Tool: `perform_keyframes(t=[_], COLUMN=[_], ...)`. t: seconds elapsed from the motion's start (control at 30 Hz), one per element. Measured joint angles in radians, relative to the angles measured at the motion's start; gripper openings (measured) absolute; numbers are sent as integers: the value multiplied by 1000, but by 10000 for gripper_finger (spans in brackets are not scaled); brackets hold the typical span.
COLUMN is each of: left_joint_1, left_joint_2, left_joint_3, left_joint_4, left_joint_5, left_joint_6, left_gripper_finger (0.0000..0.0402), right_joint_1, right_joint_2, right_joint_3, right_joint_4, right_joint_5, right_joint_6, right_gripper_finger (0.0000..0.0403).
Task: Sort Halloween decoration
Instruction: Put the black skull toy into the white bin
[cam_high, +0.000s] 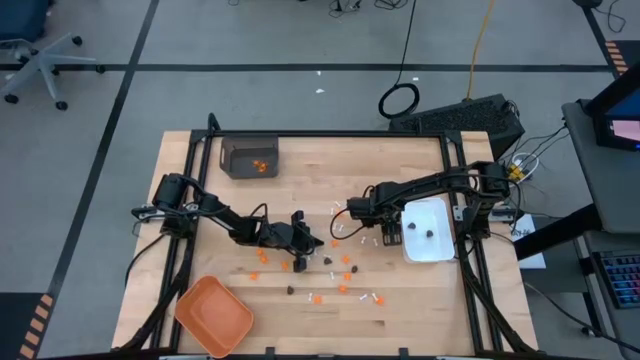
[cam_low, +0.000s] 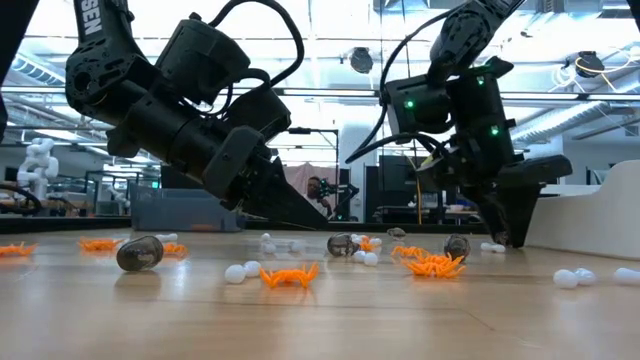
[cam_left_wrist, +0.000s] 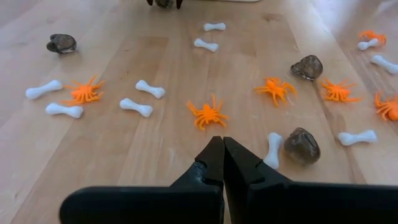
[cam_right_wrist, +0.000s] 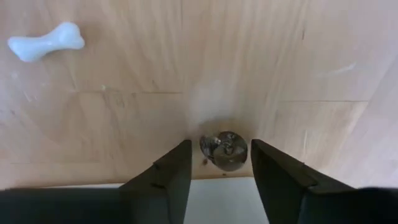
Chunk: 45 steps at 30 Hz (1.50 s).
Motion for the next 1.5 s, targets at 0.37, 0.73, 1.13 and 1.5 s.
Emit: perform_keyframes(t=[0.37,0.73,1.13,1.5], left_joint_1=[0,0,0,0], left_joint_2=[0,0,0,0], left_joint_3=[0,0,0,0], left_joint_4=[0,0,0,-4], left_joint_5=[0,1,1,1], left_joint_6=[-4,-3,1,3], left_gripper_finger=[0,0,0,0], right_joint_1=[0,0,2,4], right_joint_2=[0,0,3,-11], right_joint_3=[0,0,28,28], right_joint_4=[3,3,91,177], right_joint_5=[4,5,-120,-58], right_joint_6=[-17,-22,-27,30], right_gripper_finger=[38,29,27,43])
